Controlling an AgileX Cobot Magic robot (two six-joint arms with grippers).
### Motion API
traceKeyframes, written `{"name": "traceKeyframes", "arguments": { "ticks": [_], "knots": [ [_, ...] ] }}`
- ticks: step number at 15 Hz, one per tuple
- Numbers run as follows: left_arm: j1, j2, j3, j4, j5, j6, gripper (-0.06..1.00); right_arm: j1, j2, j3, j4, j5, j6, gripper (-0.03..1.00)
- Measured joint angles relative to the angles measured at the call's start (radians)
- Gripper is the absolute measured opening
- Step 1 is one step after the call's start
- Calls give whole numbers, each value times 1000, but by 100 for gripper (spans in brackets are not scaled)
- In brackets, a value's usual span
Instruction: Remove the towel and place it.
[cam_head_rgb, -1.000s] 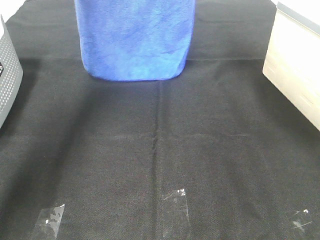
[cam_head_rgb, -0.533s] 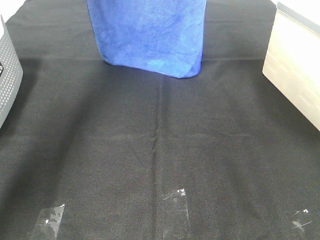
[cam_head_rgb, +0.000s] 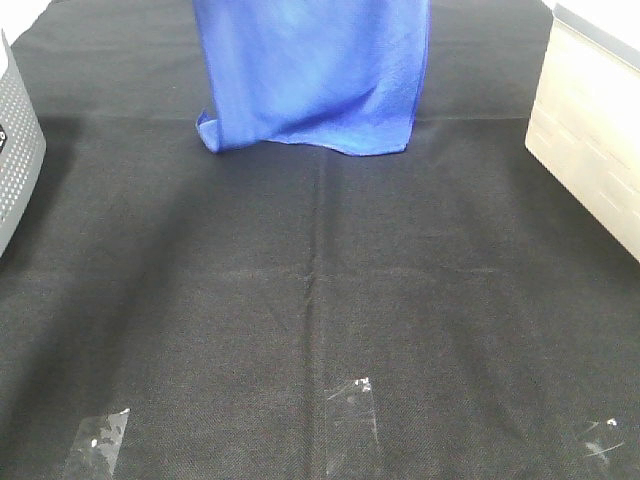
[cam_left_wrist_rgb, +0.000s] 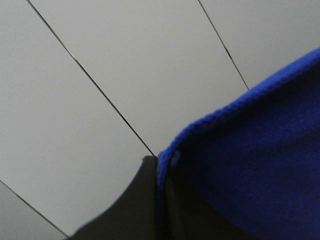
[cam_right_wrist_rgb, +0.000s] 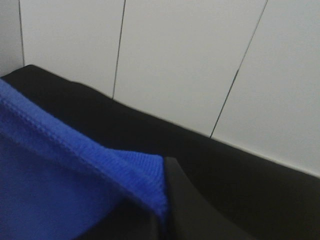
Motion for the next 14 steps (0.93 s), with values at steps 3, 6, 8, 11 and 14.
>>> {"name": "traceKeyframes", "arguments": {
  "ticks": [3, 6, 8, 11, 14],
  "knots": [
    [-30, -70, 0, -47, 389, -8, 0, 0, -40, 0, 88, 323, 0, 0],
    [-33, -131, 0, -66, 703, -80, 0, 0, -86, 0, 118, 624, 0, 0],
    [-35, -145, 0, -74, 844, -105, 0, 0, -112, 0, 132, 754, 0, 0],
    [-35, -148, 13, -86, 880, -126, 0, 0, -117, 0, 132, 787, 0, 0],
    [-35, -181, 103, -96, 881, -131, 0, 0, -136, 40, 132, 789, 0, 0]
  ]
}}
